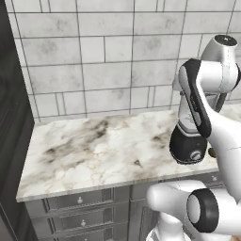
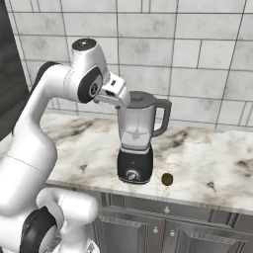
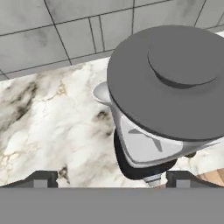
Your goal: Open the blender lid, put the kiwi in the blender, close the lid, and start the blender.
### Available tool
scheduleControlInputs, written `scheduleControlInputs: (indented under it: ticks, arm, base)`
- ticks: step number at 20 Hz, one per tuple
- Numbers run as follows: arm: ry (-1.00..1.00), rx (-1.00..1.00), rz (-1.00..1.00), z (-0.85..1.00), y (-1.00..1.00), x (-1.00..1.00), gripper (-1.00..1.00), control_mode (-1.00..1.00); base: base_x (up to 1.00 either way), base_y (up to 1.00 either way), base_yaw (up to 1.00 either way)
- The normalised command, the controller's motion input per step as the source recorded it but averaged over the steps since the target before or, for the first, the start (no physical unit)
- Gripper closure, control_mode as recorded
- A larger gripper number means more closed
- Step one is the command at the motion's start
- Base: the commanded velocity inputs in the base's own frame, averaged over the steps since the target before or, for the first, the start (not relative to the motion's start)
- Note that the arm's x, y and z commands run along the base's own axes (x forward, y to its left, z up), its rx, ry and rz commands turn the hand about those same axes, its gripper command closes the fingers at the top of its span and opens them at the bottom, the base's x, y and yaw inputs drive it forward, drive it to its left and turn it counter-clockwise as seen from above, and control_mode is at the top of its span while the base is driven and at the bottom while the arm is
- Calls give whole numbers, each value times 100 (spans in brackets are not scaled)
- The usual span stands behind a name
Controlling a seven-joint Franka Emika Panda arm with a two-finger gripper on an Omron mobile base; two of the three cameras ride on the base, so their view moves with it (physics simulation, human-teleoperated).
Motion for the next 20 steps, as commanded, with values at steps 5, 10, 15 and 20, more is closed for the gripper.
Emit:
scheduleControlInputs:
  ticks: [5,10,15,20]
  arm:
    - [12,9,-13,11,-78,45,-100,-100]
    - [6,1,-3,0,-48,48,-100,-100]
    - [8,-2,0,-17,-9,40,-100,-100]
    - [0,-2,1,-27,0,3,-100,-100]
  base:
    - [0,0,0]
    - [0,0,0]
    - [0,0,0]
    - [0,0,0]
